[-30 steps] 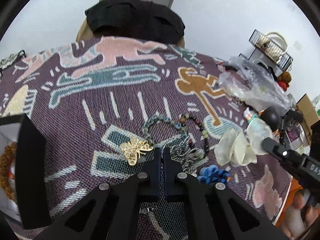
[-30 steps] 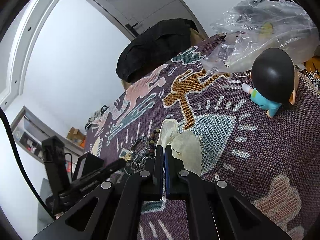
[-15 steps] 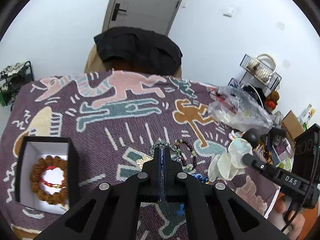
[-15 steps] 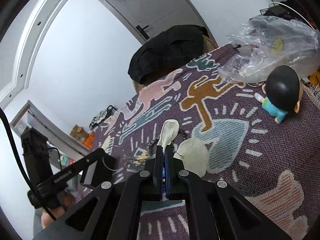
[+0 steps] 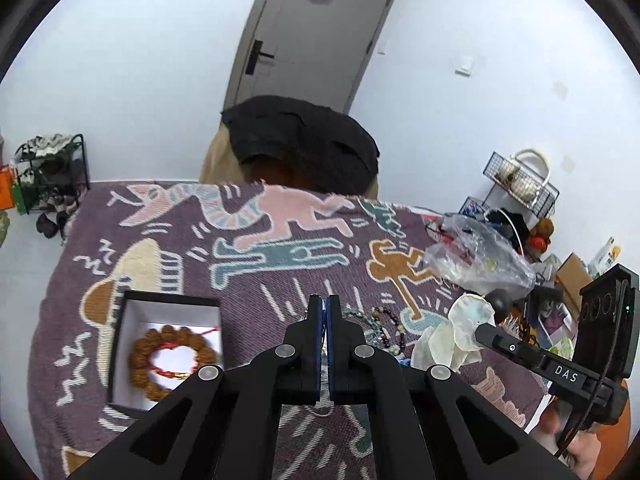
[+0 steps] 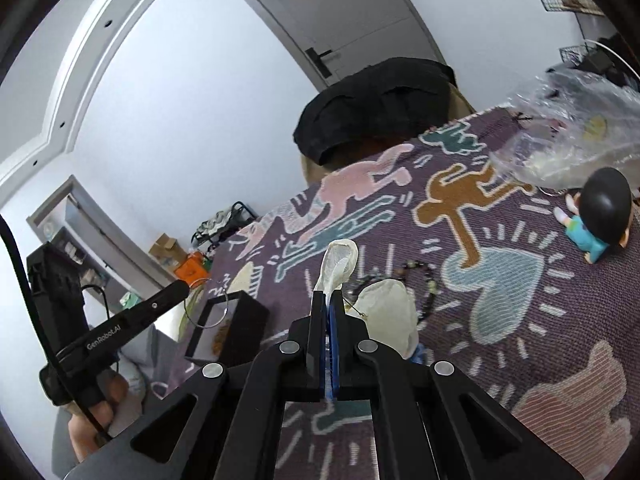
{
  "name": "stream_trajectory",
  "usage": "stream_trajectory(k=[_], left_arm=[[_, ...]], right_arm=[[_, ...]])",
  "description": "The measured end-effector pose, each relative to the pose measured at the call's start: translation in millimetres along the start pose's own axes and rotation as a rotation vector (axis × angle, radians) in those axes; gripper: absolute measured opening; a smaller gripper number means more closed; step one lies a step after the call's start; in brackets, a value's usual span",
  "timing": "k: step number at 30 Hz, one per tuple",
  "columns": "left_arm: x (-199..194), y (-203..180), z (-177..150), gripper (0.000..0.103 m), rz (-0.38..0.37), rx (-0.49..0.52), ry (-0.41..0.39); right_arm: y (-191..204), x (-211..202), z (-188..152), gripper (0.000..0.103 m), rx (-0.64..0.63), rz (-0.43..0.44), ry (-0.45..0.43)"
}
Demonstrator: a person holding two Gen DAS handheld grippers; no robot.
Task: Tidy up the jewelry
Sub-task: 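Grasp the white pouch with the right tool and lift it, then lower the white pouch into the black box and open the right tool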
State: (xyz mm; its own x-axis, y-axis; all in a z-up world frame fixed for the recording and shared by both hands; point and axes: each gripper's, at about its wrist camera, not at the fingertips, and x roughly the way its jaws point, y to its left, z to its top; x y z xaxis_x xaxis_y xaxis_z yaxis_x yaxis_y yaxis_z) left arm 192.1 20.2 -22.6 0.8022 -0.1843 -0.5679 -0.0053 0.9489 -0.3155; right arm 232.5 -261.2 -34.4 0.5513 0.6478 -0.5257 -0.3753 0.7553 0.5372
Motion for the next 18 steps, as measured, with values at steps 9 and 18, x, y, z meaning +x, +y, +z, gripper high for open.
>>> stream_trajectory(k=[9,18], left_arm=[[-20,42,-2,0.001,0.036,-0.06,-0.021],[-16,83,-14,0.002,0.098,-0.144,0.024]], right_arm=[[44,10,-1,0.003,-0.074,0.028,0.008],[83,32,-4,0.003,-0.132,0.051,0.041]])
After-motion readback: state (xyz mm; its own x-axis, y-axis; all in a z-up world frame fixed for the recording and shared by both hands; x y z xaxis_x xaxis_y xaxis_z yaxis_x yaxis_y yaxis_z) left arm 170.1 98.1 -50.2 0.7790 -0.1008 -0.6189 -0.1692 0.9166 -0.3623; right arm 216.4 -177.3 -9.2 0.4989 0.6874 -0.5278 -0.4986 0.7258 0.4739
